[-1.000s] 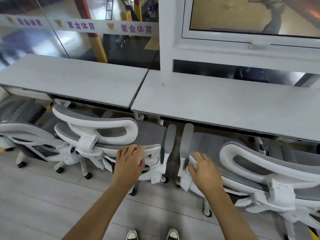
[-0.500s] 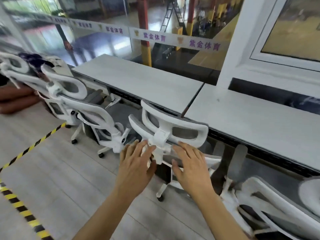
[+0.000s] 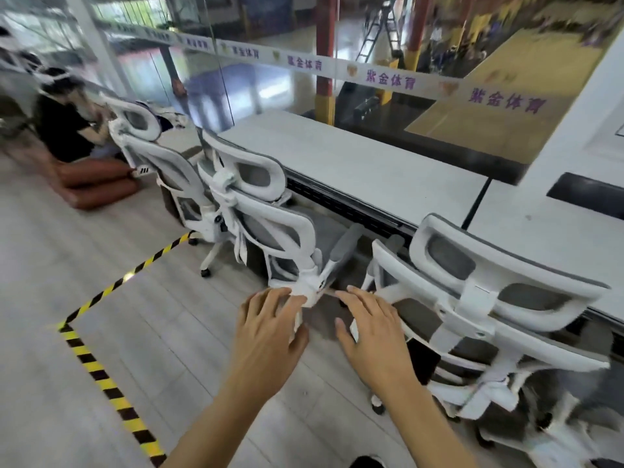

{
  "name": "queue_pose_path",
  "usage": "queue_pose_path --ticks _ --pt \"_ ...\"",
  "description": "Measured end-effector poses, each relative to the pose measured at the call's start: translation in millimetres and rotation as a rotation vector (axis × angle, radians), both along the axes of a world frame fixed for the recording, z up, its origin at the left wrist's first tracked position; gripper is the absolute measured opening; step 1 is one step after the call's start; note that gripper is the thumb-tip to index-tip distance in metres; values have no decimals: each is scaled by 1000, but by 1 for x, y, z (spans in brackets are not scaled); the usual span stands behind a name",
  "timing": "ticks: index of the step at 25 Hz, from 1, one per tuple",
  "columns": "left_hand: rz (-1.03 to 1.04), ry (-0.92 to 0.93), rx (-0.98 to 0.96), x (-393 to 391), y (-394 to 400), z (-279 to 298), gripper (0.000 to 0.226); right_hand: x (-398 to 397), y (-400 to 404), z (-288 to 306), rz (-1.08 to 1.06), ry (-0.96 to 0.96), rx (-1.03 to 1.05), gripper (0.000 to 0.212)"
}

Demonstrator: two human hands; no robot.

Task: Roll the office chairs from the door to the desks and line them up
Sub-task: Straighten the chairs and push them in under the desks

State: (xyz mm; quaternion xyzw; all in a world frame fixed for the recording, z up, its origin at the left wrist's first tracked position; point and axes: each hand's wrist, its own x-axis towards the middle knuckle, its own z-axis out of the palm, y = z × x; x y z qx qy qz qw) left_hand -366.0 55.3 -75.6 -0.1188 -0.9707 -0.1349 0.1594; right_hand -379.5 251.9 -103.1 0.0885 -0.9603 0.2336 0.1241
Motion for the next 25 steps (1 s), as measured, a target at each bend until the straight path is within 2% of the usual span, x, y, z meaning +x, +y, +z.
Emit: queue_pose_path --ticks 4,12,15,20,25 --pt "17 -24 12 -47 -50 -9 36 -51 -47 -7 10 -59 6 42" --pt "-57 -48 -60 -193 -140 -11 34 -196 -138 -17 -31 -55 -117 40" --pt "-59 -43 -77 -247 -182 -7 33 -245 -170 -11 -27 -29 -94 38" --pt "-28 -155 14 -356 -265 -20 54 -306 -204 -14 -112 -81 -38 39" --pt "-122 -293 -77 -462 -310 -55 95 -348 -234 -43 -317 -279 50 51"
